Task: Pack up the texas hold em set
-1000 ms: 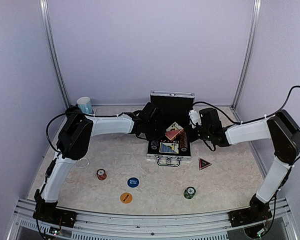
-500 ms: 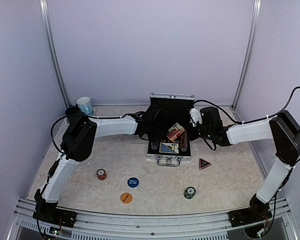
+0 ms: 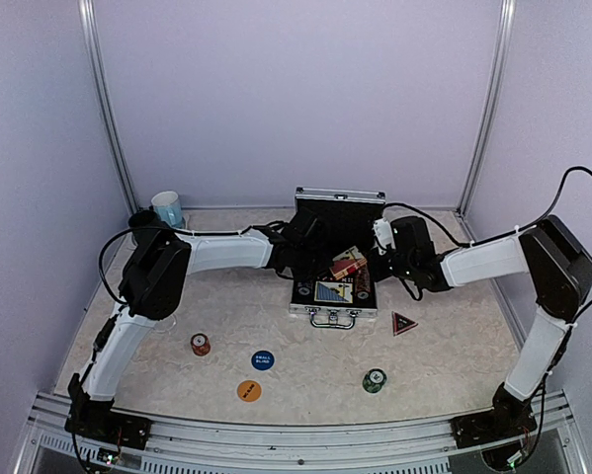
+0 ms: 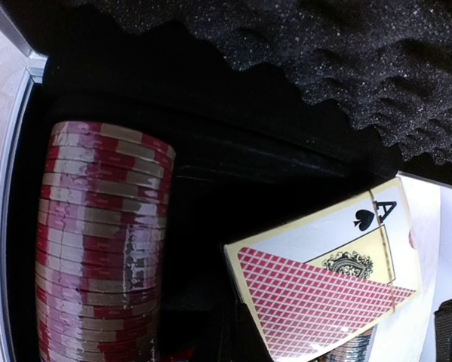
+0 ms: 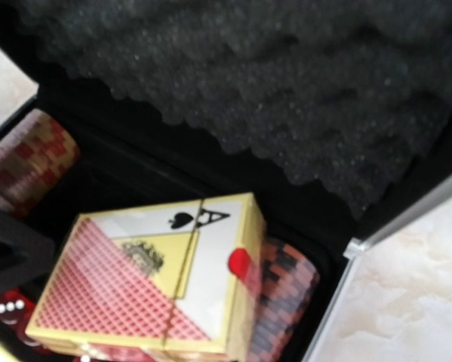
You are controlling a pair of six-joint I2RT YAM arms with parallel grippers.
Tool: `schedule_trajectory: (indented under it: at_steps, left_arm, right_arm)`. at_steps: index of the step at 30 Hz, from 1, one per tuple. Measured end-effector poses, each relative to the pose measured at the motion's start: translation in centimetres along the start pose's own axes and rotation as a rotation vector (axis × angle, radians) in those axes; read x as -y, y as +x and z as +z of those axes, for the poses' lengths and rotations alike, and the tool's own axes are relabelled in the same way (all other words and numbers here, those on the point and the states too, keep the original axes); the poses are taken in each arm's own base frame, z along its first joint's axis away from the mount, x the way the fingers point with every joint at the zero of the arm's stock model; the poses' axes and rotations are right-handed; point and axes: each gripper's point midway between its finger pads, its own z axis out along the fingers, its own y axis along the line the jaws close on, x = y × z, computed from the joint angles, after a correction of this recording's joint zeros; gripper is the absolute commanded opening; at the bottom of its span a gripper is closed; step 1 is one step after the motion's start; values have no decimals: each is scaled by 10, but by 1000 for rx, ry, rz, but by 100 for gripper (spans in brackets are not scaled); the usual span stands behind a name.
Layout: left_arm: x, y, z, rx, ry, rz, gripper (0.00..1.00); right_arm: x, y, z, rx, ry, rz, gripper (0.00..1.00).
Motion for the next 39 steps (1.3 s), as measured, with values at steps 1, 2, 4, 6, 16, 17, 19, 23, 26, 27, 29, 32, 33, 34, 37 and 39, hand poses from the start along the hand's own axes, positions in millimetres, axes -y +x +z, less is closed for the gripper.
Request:
schedule_trajectory:
  at_steps: [1, 2, 4, 6, 16, 17, 19, 23, 26, 27, 29, 32, 33, 34, 37, 39]
  left_arm:
    - [0, 0, 0, 2, -1, 0, 3]
    - [-1, -1, 0, 5, -4, 0, 3]
    - [-2, -2, 0, 13, -10, 1, 3]
    - [-3, -4, 0, 21, -18, 6, 3]
    - [-4, -3, 2, 17, -27, 23, 3]
    - [-4, -3, 2, 13, -27, 23, 3]
    - [-3, -4, 4, 9, -23, 21, 3]
    - [-1, -5, 5, -4, -10, 15, 3]
    - [1, -5, 6, -16, 11, 9, 3]
    - [3, -5, 6, -18, 25, 8, 3]
    - [7, -6, 7, -19, 50, 6, 3]
    - [15, -8, 8, -13, 91, 4, 3]
    - [18, -9, 8, -6, 106, 2, 3]
    - [21, -11, 10, 3, 124, -3, 3]
    - [27, -13, 12, 16, 157, -10, 3]
    - [28, -14, 13, 21, 163, -13, 3]
  right_arm:
    - [0, 1, 1, -2, 0, 1, 0]
    - [0, 2, 1, -4, 1, 3, 0]
    - [0, 3, 2, -8, 1, 7, 0]
    - [0, 4, 2, -8, 1, 12, 0]
    - [0, 10, 2, -17, 1, 28, 0]
    - [0, 10, 2, -17, 2, 28, 0]
    - [0, 10, 2, -16, 2, 29, 0]
    - [0, 10, 2, -17, 0, 29, 0]
    - [-2, 13, 6, -25, -7, 28, 0]
    - [-2, 15, 7, -29, -9, 28, 0]
    - [-4, 20, 9, -40, -17, 27, 0]
    - [-6, 22, 10, -47, -33, 26, 0]
    - [-7, 22, 10, -47, -39, 27, 0]
    - [-9, 22, 10, -46, -45, 27, 0]
    - [-11, 25, 10, -51, -59, 27, 0]
    - [-10, 31, 8, -61, -54, 26, 0]
